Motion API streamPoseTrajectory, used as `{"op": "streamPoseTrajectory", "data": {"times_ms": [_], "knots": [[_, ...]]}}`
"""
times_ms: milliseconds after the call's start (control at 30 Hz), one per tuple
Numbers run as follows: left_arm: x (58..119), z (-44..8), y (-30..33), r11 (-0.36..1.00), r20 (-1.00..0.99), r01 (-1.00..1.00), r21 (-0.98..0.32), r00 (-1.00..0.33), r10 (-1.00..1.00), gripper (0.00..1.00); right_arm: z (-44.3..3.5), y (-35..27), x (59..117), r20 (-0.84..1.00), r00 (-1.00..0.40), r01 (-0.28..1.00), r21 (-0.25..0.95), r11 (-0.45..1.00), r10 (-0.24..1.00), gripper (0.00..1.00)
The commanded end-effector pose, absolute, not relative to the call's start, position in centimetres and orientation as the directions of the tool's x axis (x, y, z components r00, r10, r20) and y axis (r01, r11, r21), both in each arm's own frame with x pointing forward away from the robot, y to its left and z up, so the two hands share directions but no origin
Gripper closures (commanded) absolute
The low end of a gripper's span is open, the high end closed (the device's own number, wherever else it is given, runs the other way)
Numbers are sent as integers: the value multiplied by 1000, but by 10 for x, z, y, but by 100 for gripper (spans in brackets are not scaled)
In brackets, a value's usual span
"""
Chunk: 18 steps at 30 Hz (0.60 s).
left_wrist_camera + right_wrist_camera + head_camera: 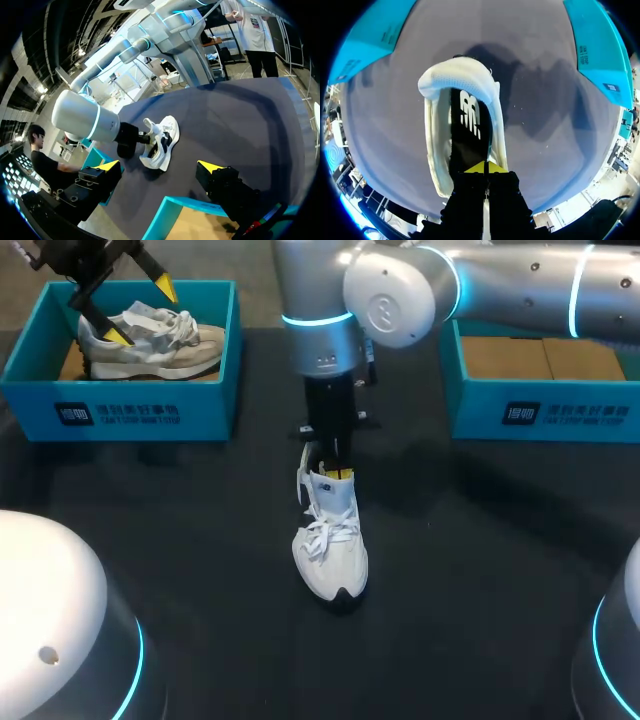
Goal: Take the shoe out of the shoebox, open the shoe tongue, remove and reinsert the insole, then place the shoe into the shoebox
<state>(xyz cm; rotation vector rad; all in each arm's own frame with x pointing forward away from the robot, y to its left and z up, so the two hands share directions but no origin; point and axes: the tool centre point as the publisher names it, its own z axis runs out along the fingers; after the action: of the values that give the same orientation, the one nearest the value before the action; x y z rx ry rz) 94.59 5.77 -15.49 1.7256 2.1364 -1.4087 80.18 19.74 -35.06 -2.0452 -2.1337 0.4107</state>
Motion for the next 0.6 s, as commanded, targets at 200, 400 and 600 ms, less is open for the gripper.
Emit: {"op": "streamPoseTrajectory", "data": {"times_ms": [200, 400, 600], "knots": [[945, -154, 58, -40, -546, 800, -599, -372, 751, 0, -341, 205, 798, -63, -73, 956, -290, 51, 995, 100], [945, -154, 58, -40, -546, 800, -599, -372, 751, 0, -339, 210, 798, -56, -78, 957, -283, 60, 995, 100], [945, -154, 58, -40, -546, 800, -599, -372, 751, 0, -340, 212, 798, -54, -81, 956, -286, 62, 995, 100]]}}
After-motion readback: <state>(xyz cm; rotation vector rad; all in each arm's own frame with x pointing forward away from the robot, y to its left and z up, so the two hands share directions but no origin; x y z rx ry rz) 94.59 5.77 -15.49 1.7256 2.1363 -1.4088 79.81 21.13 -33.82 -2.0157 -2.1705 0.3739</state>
